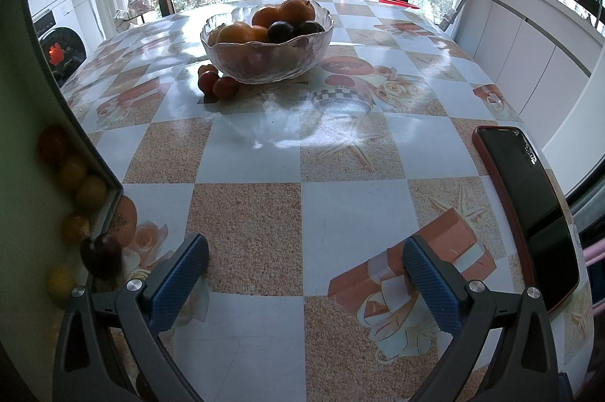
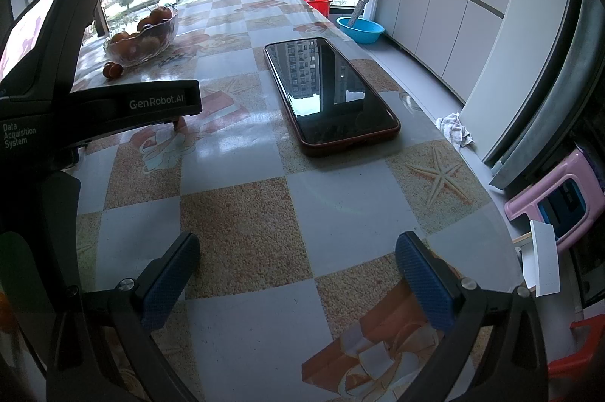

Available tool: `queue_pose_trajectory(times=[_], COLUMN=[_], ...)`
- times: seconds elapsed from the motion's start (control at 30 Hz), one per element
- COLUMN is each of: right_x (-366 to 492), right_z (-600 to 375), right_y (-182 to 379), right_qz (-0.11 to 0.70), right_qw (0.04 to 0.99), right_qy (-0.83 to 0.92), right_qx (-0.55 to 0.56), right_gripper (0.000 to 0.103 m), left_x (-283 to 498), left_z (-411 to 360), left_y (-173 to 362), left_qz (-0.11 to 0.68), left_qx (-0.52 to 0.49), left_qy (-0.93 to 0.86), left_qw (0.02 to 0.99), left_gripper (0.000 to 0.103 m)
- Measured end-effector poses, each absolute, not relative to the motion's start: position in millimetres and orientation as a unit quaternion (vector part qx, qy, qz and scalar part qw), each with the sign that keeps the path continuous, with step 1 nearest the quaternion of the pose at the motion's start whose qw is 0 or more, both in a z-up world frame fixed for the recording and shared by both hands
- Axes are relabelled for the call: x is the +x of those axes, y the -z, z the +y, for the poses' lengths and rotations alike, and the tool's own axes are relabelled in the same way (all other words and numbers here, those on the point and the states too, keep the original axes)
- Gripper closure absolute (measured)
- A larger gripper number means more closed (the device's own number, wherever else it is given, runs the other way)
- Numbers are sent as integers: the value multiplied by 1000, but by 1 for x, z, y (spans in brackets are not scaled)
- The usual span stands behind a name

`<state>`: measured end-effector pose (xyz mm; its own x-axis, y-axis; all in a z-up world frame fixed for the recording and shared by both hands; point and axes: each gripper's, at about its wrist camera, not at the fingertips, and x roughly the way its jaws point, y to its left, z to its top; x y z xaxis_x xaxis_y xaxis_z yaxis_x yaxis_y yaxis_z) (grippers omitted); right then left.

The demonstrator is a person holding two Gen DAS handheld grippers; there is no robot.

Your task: Organize fruits

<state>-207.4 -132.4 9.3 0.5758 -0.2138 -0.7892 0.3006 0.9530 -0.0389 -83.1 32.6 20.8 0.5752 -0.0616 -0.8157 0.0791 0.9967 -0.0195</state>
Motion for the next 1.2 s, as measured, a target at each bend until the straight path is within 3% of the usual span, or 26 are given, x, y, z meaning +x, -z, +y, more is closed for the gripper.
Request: queue_pose_trajectory(times=[1.2], right_x=[-208], right_z=[-132], right_y=[-9], right_qz=[436], right_qw=[887], right_qy=[146], right_qx=[48], right_gripper=[0], left_x=[-92], left_z=[37], left_y=[-22], left_qz=[459], left_qx=[9], left_qy=[40], left_qw=[887], left_gripper=[0])
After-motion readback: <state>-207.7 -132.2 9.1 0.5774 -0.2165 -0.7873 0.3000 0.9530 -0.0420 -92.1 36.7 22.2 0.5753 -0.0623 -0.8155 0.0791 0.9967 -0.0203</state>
